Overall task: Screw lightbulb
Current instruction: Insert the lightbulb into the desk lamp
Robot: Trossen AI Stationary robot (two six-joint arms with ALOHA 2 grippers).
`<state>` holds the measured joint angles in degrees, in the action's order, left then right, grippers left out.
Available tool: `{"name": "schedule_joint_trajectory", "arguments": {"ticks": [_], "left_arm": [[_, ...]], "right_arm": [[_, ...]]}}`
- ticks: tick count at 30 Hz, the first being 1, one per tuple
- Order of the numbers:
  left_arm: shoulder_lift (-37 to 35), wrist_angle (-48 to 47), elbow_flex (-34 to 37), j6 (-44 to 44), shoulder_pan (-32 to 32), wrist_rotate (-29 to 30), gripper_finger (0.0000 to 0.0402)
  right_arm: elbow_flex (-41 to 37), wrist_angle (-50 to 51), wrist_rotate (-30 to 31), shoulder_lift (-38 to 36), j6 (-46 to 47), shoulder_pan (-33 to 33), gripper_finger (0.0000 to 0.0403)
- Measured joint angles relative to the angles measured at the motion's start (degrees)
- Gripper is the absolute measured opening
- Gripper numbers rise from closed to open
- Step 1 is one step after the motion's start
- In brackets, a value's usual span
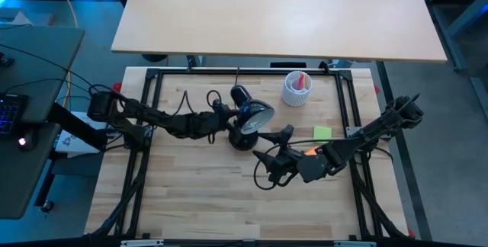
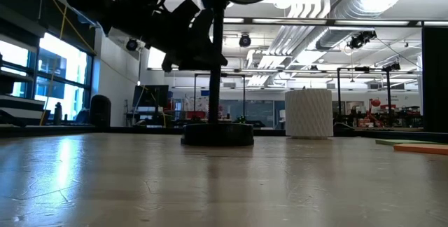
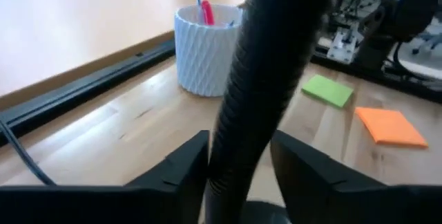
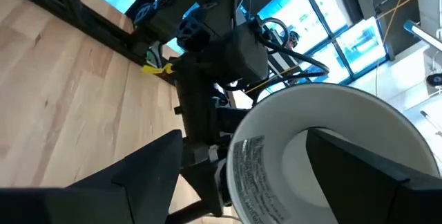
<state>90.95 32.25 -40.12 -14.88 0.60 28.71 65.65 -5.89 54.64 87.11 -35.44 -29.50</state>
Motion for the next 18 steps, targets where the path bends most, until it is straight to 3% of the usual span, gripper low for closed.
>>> {"name": "schedule_joint_trajectory", "arguments": {"ticks": [7, 14, 18], "left_arm": [[-3.71, -11.03, 0.07, -1.46, 0.0, -3.24, 0.0212], [-10.35, -24.45, 0.04, -2.38, 0.0, -3.14, 0.0216], [-12.79, -30.17, 0.29, 2.69, -0.56, -0.64, 0.0216]], "right_arm": [[-0.02, -0.37, 0.02, 0.0, -2.12, -0.01, 0.0314], [-0.02, -1.99, 3.28, -0.04, -7.2, 0.26, 0.0328], [-0.02, -2.76, 5.63, -0.04, -10.44, 0.59, 0.0328]]}}
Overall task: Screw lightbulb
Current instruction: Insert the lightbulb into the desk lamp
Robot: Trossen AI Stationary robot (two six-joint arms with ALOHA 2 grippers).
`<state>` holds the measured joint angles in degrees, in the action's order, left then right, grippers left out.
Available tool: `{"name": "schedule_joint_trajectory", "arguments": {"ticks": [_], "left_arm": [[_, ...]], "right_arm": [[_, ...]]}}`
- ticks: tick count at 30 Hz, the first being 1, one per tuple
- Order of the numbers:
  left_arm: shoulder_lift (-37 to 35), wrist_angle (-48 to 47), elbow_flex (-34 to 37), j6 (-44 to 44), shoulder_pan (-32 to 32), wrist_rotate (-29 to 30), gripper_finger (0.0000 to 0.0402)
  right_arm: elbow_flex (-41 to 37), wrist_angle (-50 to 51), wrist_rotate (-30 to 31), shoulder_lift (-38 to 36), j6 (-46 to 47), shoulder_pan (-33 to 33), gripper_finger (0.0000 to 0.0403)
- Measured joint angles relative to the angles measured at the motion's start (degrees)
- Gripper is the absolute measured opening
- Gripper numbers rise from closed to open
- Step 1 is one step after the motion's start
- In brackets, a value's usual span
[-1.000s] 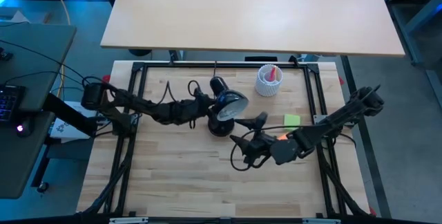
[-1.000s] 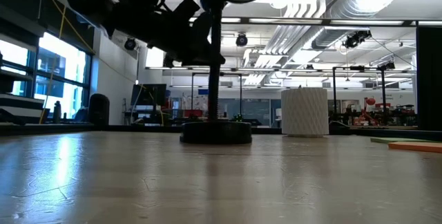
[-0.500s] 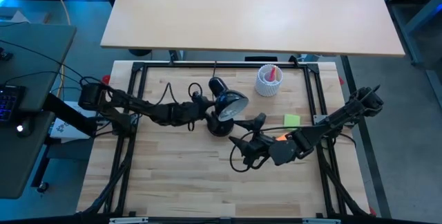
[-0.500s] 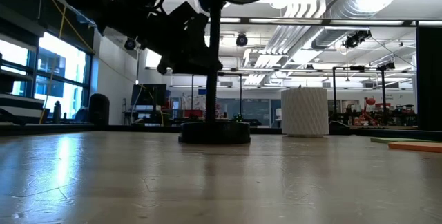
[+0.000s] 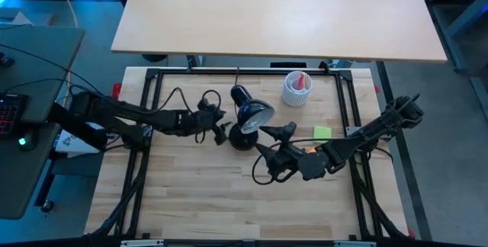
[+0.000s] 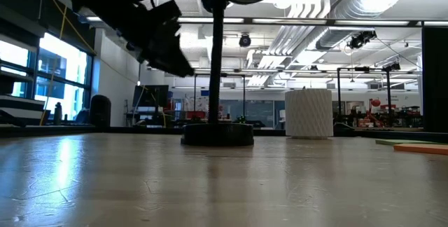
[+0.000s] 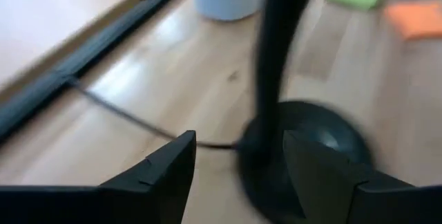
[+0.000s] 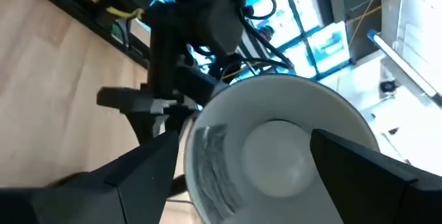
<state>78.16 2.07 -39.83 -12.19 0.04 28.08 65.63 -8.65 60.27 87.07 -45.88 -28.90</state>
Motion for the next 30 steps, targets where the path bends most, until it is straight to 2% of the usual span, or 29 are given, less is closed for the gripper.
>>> {"name": "schedule_joint_trajectory", "arguments": {"ticks": [3, 5, 8, 14, 18, 24, 30], "left_arm": [[-1.36, -0.21, 3.05, 2.29, -3.29, 2.85, 0.0216], [-2.64, 2.56, 6.11, 1.77, -5.52, 2.07, 0.0216], [-5.21, 11.5, 11.57, 0.12, -7.7, -1.31, 0.0216], [-7.57, 40.48, 21.6, -0.09, -11.2, -18.93, 0.0216], [-7.43, 50.22, 23.15, -0.13, -13.83, -27.65, 0.0216], [-7.39, 53.14, 20.38, -1.91, -21.93, -38.35, 0.0216], [-7.26, 47.35, 15.19, -3.8, -28.53, -45.7, 0.0216]], "right_arm": [[0.4, -0.59, -0.52, 0.08, -6.19, 0.33, 0.0328], [1.82, -0.89, 0.2, 1.05, -9.97, 0.61, 0.0328], [3.46, 0.11, 2.4, 3.03, -16.13, 0.88, 0.0328], [4.11, 2.36, 9.87, 7.42, -27.69, 1.18, 0.0328], [4.15, 2.43, 9.84, 8.93, -29.28, 1.69, 0.0328], [4.15, 0.24, 10.38, 9.25, -29.0, 3.4, 0.0327], [4.15, -3.36, 10.72, 9.18, -30.28, 4.58, 0.0327]]}}
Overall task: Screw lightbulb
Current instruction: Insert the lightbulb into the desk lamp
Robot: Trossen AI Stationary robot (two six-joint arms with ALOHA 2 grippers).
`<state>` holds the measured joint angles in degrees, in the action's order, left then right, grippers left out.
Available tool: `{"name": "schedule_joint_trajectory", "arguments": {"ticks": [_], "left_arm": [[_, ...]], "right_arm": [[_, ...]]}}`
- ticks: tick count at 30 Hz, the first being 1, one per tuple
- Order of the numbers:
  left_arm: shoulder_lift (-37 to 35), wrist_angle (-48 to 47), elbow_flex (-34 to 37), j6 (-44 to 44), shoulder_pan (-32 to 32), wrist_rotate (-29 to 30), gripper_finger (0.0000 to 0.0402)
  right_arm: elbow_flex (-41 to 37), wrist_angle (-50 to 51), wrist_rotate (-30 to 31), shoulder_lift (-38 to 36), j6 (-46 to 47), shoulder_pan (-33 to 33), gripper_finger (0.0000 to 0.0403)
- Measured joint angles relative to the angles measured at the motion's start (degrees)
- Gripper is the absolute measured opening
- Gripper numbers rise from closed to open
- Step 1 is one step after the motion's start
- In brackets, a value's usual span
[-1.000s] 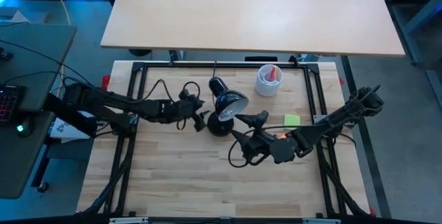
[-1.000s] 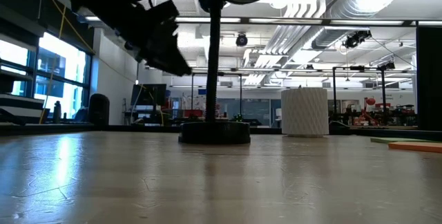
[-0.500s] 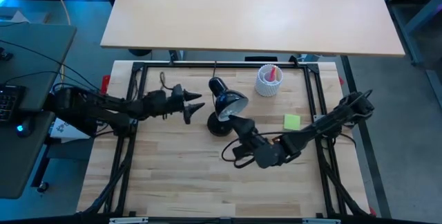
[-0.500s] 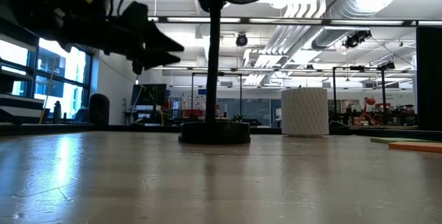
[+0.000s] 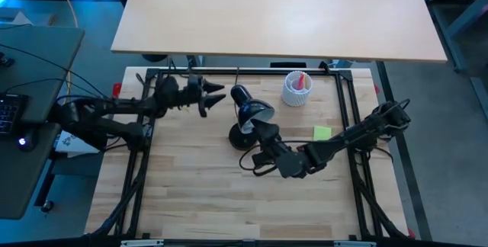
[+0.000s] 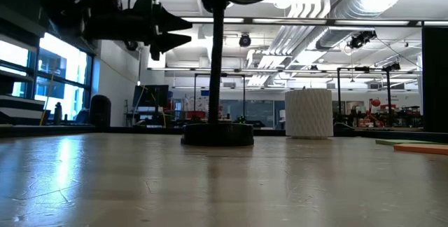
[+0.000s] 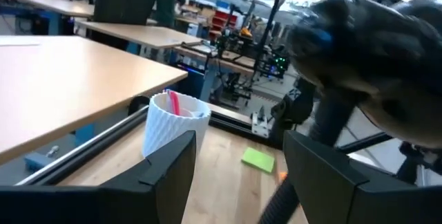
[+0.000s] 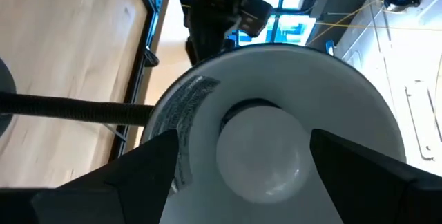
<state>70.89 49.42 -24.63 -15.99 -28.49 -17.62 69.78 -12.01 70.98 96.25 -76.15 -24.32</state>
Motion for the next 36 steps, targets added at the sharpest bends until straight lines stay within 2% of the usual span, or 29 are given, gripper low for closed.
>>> {"name": "schedule_joint_trajectory", "arguments": {"ticks": [7, 14, 24, 36], "left_arm": [[2.34, -6.89, -7.9, 2.5, -1.73, -2.29, 0.0216], [8.28, -8.33, -14.18, 8.63, -3.93, -11.69, 0.0216], [9.38, -1.36, -14.85, 8.77, -4.36, -19.55, 0.0216], [9.35, 0.66, -14.85, 8.7, -2.55, -20.48, 0.0216]], "right_arm": [[0.01, -0.04, -0.03, 0.0, 0.21, 2.18, 0.0322], [0.0, -1.64, -0.27, 0.0, 0.04, 2.73, 0.0318], [0.01, -5.48, -0.46, 0.0, -0.64, 2.77, 0.0318], [0.0, -6.34, -0.44, 0.0, 6.92, 4.86, 0.0318]]}}
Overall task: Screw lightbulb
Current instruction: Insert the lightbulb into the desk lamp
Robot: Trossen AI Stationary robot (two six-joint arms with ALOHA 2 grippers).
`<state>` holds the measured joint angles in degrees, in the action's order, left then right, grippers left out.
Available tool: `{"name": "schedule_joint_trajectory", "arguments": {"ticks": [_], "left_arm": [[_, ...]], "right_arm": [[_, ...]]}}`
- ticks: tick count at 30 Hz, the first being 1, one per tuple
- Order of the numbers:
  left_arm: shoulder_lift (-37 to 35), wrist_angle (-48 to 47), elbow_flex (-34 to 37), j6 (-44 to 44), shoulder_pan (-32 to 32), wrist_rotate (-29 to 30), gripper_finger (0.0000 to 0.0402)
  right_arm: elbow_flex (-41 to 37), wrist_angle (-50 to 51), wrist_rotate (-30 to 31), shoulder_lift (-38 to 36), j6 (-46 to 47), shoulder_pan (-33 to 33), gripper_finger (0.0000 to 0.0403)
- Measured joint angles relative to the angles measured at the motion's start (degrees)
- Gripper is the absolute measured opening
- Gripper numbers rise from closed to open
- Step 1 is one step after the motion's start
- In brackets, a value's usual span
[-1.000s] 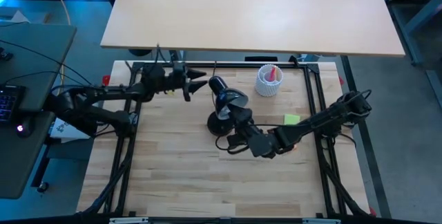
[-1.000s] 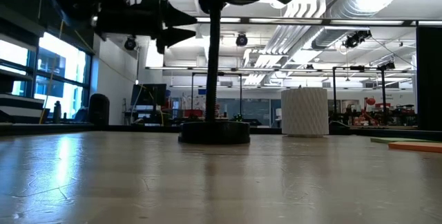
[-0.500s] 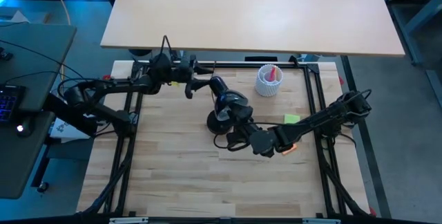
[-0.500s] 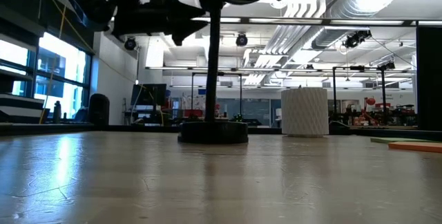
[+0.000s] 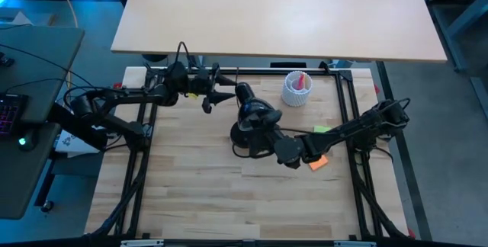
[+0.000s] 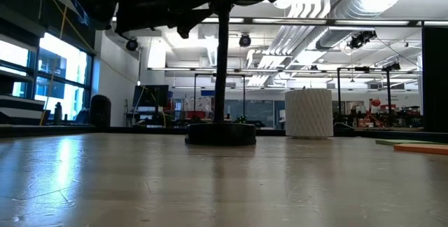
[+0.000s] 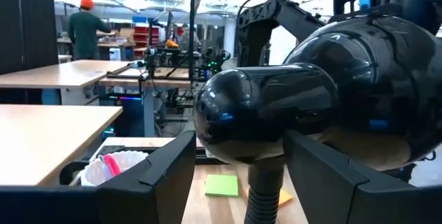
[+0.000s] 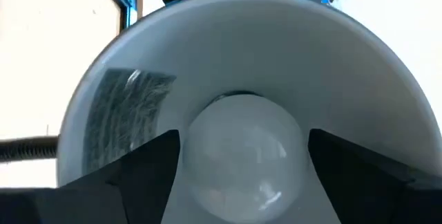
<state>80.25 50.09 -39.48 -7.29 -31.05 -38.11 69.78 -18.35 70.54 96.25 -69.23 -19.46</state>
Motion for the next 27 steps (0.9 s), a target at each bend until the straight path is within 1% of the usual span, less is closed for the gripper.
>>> {"name": "schedule_joint_trajectory", "arguments": {"ticks": [9, 13, 16, 19, 27], "left_arm": [[-0.39, -0.14, 0.0, 2.07, 2.16, 0.53, 0.0216], [-0.42, 0.04, 0.0, 3.04, 3.72, 2.2, 0.0216], [-0.42, -0.21, 0.0, 3.8, 4.65, 3.71, 0.0216], [-0.44, -0.04, 0.0, 4.51, 5.41, 3.47, 0.0216], [-0.62, -0.16, 0.0, 5.9, 7.0, 4.06, 0.0216]], "right_arm": [[0.01, -1.01, 0.12, 0.0, 15.32, -0.02, 0.0315], [0.0, -3.72, 1.51, 0.0, 20.11, -0.04, 0.0293], [0.0, -6.18, 3.0, 0.0, 21.0, -0.07, 0.0268], [0.0, -7.27, 3.93, 0.0, 22.01, -0.02, 0.025], [0.0, -8.41, 5.06, 0.0, 32.68, 0.0, 0.0242]]}}
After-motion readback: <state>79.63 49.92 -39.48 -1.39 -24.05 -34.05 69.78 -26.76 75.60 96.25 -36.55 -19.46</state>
